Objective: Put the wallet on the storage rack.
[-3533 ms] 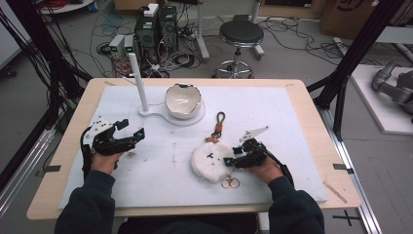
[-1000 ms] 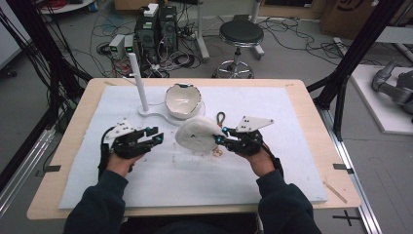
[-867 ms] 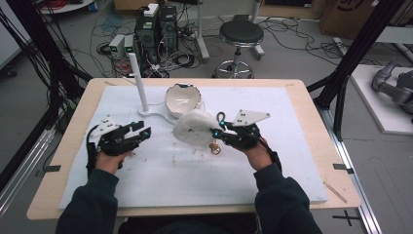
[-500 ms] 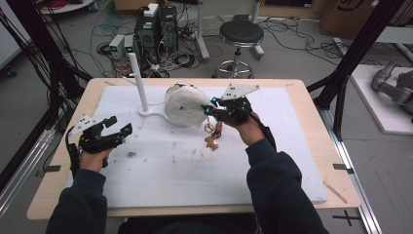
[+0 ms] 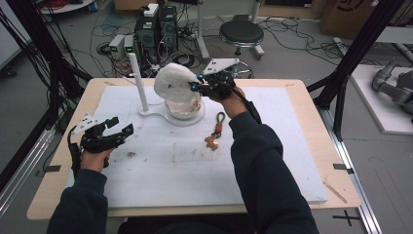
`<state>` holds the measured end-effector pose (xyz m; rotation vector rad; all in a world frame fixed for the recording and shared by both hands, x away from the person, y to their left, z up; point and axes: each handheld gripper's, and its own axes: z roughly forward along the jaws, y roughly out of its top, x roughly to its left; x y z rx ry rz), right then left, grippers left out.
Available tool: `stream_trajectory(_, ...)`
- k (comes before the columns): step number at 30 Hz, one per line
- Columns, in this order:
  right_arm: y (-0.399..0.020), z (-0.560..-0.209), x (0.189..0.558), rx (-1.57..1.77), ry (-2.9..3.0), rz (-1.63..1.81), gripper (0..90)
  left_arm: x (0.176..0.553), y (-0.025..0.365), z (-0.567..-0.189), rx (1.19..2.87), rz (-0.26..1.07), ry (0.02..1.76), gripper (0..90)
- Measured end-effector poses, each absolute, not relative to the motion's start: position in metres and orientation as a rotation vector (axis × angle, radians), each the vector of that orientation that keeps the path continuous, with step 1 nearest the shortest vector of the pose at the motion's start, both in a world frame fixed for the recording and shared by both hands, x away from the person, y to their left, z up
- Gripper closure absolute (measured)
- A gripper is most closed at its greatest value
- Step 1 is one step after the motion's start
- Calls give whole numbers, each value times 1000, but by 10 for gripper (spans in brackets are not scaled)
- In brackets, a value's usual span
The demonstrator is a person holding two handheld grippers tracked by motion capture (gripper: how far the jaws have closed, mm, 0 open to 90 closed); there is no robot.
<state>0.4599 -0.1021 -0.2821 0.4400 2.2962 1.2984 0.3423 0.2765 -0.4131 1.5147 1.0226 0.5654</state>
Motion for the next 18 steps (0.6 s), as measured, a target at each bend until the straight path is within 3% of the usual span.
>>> stream_trajectory(6,-89,-283,485,394,2291,1155,782,343,278,-414,1507,559,1028,250)
stream_trajectory(18,-84,-305,492,308,2332,891,780,343,278,-414,1511,553,1031,253)
